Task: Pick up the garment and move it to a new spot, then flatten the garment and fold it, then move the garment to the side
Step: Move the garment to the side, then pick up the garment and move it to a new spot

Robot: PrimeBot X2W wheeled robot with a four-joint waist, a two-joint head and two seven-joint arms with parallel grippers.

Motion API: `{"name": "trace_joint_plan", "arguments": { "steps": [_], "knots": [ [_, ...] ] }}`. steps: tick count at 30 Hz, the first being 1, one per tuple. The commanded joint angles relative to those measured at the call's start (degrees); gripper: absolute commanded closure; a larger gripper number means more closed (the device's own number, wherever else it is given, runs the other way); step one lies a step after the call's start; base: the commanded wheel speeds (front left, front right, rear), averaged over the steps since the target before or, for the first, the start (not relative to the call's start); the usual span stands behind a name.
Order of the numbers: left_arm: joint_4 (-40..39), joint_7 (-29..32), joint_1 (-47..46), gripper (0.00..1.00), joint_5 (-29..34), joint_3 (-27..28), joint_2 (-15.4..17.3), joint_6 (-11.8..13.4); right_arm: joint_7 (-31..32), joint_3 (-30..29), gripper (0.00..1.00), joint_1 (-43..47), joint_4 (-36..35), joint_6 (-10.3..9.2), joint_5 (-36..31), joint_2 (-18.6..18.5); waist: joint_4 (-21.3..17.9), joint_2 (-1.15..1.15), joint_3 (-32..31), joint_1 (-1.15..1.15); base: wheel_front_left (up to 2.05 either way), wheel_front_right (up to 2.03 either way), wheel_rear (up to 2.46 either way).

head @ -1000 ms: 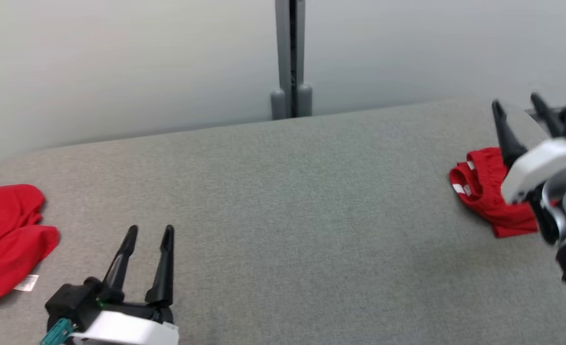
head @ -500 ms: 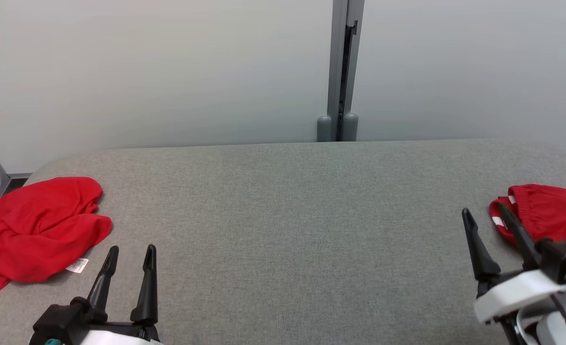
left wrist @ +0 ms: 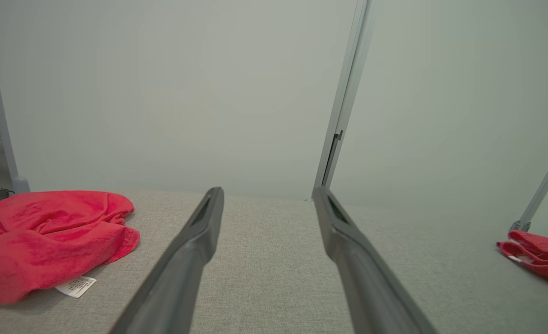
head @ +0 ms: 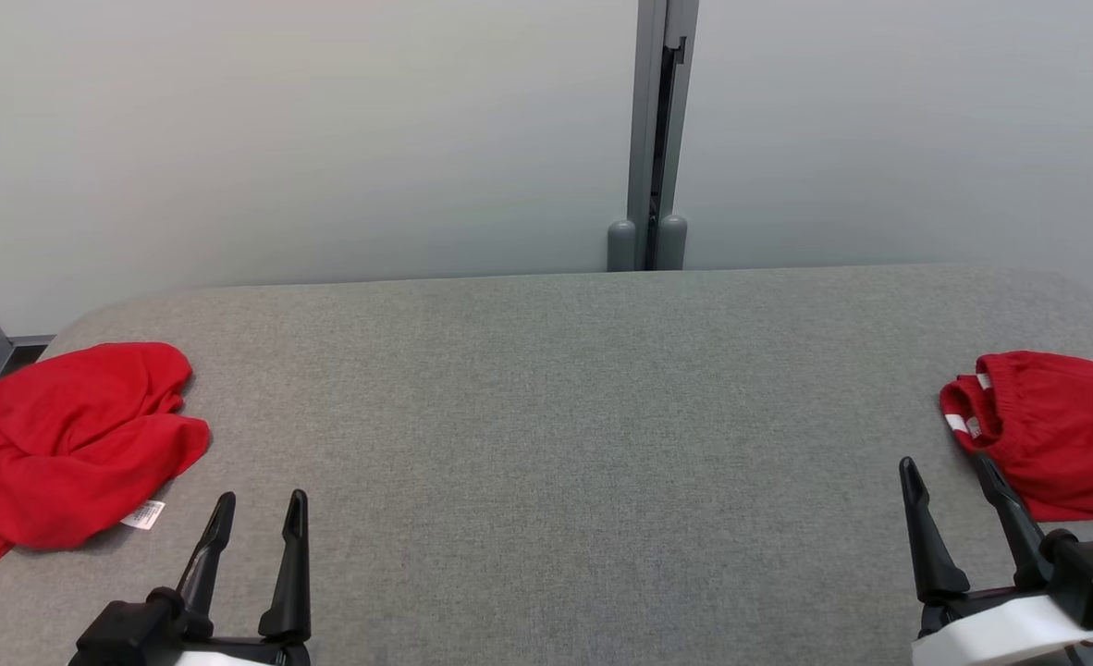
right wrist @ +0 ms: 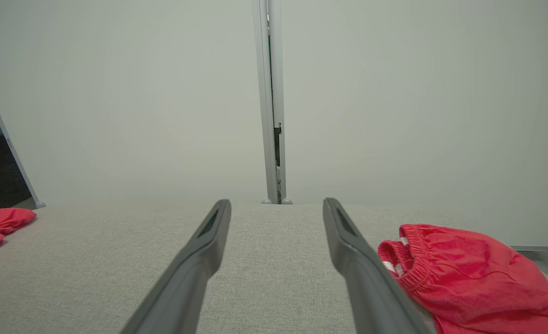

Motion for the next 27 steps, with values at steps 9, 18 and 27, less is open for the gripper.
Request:
{"name": "trace_joint_plan", "arguments": {
  "steps": [9, 18, 27],
  "knots": [
    [0.19, -0.11, -0.29, 0.00, -0.27, 0.21, -0.12, -0.37, -0.28, 0.17, 0.00, -0.38, -0.34, 0.01, -0.35, 0.30, -0.59, 0.00, -0.18, 0.00, 0.00, 0.00, 0.00],
    [0.46, -0.11, -0.59, 0.00, -0.13, 0.00, -0.17, -0.30, -0.28, 0.58, 0.00, -0.55, -0.06, 0.01, -0.12, 0.48, 0.20, 0.00, -0.14, 0.00, 0.00, 0.00, 0.00],
    [1.11, -0.11, -2.14, 0.00, 1.09, 1.15, -0.14, 0.03, -0.28, 1.18, 0.00, -0.89, 0.27, 0.01, 0.79, 1.24, 6.75, 0.00, 0.83, 0.00, 0.00, 0.00, 0.00]
  ]
}}
